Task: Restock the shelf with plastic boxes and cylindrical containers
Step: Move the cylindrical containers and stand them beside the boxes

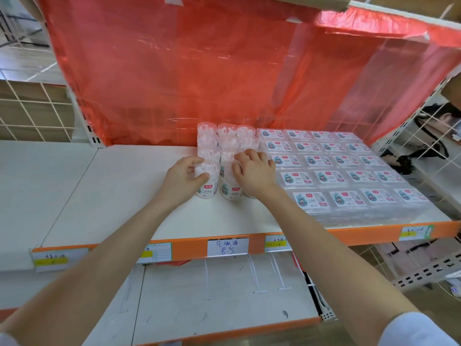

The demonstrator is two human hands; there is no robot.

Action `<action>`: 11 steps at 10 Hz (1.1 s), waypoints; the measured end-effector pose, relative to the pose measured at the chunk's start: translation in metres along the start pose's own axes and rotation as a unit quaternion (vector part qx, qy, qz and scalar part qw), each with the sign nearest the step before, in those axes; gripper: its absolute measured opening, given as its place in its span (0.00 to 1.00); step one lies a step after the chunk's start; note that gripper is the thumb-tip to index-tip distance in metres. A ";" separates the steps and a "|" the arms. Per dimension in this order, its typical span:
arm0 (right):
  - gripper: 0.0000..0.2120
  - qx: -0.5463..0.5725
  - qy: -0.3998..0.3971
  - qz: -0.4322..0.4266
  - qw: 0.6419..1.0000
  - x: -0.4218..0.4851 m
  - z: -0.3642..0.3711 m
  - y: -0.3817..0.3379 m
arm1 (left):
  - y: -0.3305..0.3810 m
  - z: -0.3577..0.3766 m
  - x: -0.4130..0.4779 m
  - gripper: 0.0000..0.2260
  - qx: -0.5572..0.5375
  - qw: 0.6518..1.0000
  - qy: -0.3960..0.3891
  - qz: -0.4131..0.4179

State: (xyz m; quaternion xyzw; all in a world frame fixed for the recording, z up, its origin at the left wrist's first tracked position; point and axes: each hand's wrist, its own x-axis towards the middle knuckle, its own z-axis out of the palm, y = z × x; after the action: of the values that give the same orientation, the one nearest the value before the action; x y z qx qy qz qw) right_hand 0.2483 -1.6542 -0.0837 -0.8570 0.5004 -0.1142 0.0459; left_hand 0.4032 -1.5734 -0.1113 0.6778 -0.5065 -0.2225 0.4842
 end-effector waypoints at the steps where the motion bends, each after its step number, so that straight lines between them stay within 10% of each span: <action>1: 0.18 -0.002 0.002 0.000 1.000 0.000 0.000 -0.001 | 0.001 0.004 -0.002 0.17 -0.018 1.000 0.021 -0.012; 9: 0.18 0.005 0.009 -0.003 1.000 0.000 0.000 0.001 | 0.015 0.012 -0.001 0.24 -0.050 0.997 -0.017 -0.053; 11: 0.18 0.006 0.010 -0.005 1.000 0.001 0.003 0.001 | 0.022 0.016 -0.001 0.12 -0.077 0.996 -0.025 -0.045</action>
State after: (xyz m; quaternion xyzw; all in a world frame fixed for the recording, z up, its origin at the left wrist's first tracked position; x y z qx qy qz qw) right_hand 0.2485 -1.6557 -0.0864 -0.8579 0.4960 -0.1263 0.0456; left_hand 0.3796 -1.5799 -0.0989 0.6548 -0.4686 -0.2993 0.5119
